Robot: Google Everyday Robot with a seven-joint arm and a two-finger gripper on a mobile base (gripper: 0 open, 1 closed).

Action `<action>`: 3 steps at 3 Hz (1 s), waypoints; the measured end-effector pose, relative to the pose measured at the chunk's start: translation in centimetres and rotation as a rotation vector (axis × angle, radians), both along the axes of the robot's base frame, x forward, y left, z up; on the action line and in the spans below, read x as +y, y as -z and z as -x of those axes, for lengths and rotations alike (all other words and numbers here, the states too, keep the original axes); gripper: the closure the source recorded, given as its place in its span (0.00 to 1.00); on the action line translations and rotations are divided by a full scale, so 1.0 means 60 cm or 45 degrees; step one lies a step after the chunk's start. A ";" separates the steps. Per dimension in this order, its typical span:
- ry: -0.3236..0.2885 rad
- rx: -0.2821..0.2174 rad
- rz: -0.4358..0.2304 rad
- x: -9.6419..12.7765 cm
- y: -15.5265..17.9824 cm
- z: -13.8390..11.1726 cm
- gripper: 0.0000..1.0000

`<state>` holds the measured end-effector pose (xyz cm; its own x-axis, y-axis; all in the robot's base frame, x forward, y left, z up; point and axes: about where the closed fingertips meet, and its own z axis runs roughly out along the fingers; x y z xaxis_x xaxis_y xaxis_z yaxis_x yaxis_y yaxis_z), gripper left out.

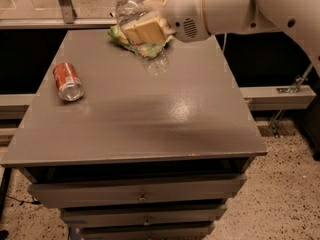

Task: Place water bottle upright

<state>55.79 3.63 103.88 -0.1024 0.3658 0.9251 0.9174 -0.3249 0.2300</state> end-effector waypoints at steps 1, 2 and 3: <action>-0.055 -0.091 0.023 -0.009 0.025 -0.001 1.00; -0.029 -0.121 -0.048 -0.037 0.057 -0.008 1.00; 0.019 -0.122 -0.134 -0.059 0.075 -0.017 1.00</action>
Offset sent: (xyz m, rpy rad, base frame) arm 0.0145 -0.0532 -0.0584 0.1205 -0.1407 -0.0343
